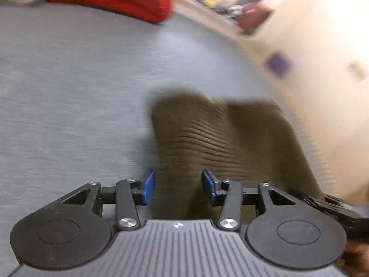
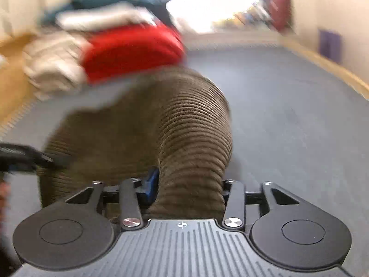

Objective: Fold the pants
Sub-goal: 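Release the folded pants with both tools and press the stack flat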

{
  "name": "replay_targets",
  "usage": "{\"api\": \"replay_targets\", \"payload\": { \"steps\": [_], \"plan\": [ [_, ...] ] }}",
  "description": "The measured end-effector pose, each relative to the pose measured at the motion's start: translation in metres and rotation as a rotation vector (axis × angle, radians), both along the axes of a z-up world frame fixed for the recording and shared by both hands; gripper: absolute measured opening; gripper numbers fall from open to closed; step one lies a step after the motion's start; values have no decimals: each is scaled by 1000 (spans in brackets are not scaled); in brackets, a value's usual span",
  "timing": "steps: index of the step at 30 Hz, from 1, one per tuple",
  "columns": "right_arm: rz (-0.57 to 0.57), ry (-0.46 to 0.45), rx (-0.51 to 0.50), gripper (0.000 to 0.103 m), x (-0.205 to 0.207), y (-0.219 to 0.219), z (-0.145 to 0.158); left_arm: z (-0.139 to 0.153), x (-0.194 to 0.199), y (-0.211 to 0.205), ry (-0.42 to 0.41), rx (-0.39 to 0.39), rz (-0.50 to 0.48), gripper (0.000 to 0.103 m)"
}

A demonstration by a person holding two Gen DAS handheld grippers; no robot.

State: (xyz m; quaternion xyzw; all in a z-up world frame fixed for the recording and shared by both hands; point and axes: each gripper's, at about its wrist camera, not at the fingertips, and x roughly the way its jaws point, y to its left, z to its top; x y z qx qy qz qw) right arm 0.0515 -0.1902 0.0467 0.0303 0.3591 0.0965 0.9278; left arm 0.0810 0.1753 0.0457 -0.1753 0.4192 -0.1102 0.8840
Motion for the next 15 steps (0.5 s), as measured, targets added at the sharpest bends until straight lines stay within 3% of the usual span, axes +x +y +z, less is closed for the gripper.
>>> {"api": "replay_targets", "payload": {
  "steps": [2,5,7,10,12,13,15],
  "plan": [
    [-100,144,-60,57,6,-17,-27,3,-3,3,-24,21,70,67],
    [-216,86,14,60,-9,-36,-19,20,-9,-1,-81,55,119,65],
    [-212,8,-12,59,-20,-34,-5,26,-12,-5,-128,34,86,65],
    [-168,-61,-40,59,-29,-28,5,29,-20,-21,-169,19,20,51],
    [-130,7,-58,55,-31,-30,-7,23,-17,-33,-180,12,-27,37],
    [-122,83,-91,54,-30,-30,-21,19,-16,-39,-166,25,-48,34],
    [-138,128,-78,54,-35,-37,-39,5,-11,-52,-101,98,-82,26]
  ]
}}
